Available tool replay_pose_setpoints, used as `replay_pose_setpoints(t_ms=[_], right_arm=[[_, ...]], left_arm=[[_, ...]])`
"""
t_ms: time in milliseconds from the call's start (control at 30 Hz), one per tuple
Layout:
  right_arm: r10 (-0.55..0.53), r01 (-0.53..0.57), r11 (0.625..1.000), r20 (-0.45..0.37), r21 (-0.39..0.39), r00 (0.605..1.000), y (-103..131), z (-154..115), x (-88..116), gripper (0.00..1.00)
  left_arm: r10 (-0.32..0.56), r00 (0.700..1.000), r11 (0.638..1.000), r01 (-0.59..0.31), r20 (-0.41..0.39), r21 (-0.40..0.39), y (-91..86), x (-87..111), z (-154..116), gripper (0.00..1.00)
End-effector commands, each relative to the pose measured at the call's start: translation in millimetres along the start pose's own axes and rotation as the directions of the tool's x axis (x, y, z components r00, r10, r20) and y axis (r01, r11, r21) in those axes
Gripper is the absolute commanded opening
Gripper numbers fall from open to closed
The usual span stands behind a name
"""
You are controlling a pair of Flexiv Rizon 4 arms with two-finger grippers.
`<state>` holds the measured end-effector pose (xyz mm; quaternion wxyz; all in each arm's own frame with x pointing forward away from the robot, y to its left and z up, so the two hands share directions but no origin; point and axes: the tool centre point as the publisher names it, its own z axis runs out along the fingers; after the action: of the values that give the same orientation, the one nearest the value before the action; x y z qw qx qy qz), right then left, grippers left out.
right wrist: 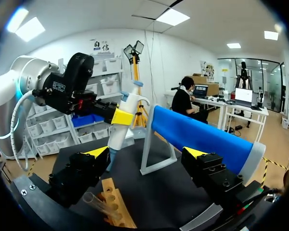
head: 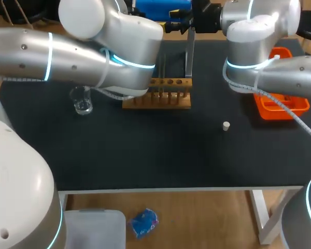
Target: Invert the test tube, pick up the pipette, mount the tip to pipette, aspirate from beaker and dispense into the tube, eject the tip, return the pipette, and cap with the stopper.
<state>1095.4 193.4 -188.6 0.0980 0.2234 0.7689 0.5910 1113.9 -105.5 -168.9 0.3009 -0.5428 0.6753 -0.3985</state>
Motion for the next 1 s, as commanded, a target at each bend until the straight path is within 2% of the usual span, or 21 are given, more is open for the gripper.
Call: replay_pose_setpoints(t_ms=[33,500,1000], right_arm=[[0.001,-0.001,1.000,-0.001,0.002,1.000,0.1,0.0,-0.6,1.00],[0.001,-0.001,1.000,-0.001,0.002,1.000,0.1,0.0,-0.6,1.00],[0.001,-0.001,1.000,-0.001,0.002,1.000,0.1,0.0,-0.6,1.00]], left_arm=[[-0.002,1.000,1.000,0.002,0.017,-0.027,-6.1,-0.5,4.7,0.00],[-0.004,0.998,0.997,0.009,0.067,-0.080,-15.0,-10.5,18.0,0.00],[-0.007,0.995,0.994,0.018,0.098,-0.105,-14.2,-17.8,30.0,0.00]])
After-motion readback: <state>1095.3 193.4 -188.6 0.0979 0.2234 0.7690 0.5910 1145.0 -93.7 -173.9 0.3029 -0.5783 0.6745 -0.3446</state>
